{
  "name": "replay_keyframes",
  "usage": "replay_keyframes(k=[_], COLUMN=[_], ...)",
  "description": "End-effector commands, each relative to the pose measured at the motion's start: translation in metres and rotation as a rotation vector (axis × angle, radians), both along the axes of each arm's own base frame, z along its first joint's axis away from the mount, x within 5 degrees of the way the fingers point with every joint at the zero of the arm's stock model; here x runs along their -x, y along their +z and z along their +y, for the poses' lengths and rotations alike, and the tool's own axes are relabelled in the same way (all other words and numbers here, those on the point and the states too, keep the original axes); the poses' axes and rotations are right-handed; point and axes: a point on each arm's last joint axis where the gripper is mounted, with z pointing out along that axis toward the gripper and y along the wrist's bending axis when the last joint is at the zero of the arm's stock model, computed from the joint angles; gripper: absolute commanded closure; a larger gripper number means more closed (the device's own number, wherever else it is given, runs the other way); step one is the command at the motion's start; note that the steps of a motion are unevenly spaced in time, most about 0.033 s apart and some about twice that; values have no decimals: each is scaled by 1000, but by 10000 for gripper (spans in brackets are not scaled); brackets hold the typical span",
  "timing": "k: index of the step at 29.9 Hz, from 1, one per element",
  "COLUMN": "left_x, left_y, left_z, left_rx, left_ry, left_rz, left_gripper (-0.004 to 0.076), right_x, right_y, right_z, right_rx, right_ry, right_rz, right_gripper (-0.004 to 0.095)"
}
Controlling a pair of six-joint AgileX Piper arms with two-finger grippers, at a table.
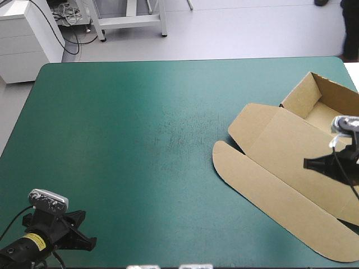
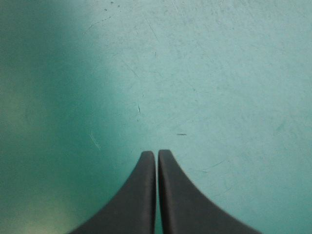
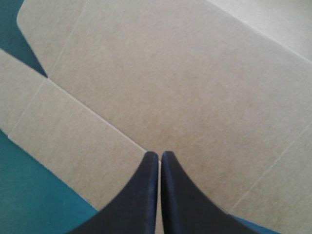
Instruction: Fold the box
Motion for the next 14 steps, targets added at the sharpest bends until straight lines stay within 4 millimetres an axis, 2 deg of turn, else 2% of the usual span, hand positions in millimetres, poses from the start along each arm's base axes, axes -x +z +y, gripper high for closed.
replay_keyframes(k=[1,8,14], left_x=[-4,-4,-4], left_y=[12,12,12], left_z=[-4,-4,-4], left_rx=[60,65,63], left_ry=[-5,-8,-7], left_rz=[-61,-66,-67], left_gripper=[731,731,731], right_x=[26,69,96], right_y=[1,-35,-66], right_z=[11,23,27], right_rx=[30,17,39], right_ry=[52,104,127], right_rz=[-103,-109,-119], right_gripper=[910,910,910])
